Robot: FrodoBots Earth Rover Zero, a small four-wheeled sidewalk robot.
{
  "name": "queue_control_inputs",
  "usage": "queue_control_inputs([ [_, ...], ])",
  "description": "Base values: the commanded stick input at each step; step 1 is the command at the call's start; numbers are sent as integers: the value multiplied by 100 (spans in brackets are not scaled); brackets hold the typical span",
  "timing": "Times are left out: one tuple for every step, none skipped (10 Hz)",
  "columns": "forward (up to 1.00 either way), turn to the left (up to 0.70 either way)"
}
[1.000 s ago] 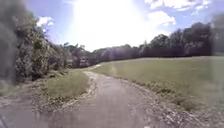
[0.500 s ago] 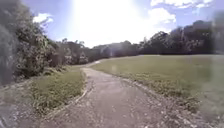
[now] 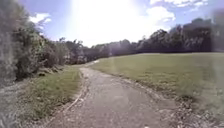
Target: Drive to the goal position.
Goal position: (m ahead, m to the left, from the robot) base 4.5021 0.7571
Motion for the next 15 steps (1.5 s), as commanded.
queue_control_inputs([
  [70, 0],
  [70, 0],
  [70, 0],
  [70, 0],
  [70, 0],
  [70, 0],
  [70, 0],
  [70, 35],
  [70, 35],
  [70, 28],
  [70, 17],
  [70, 0],
  [70, 0],
  [70, 0],
  [70, 0],
])
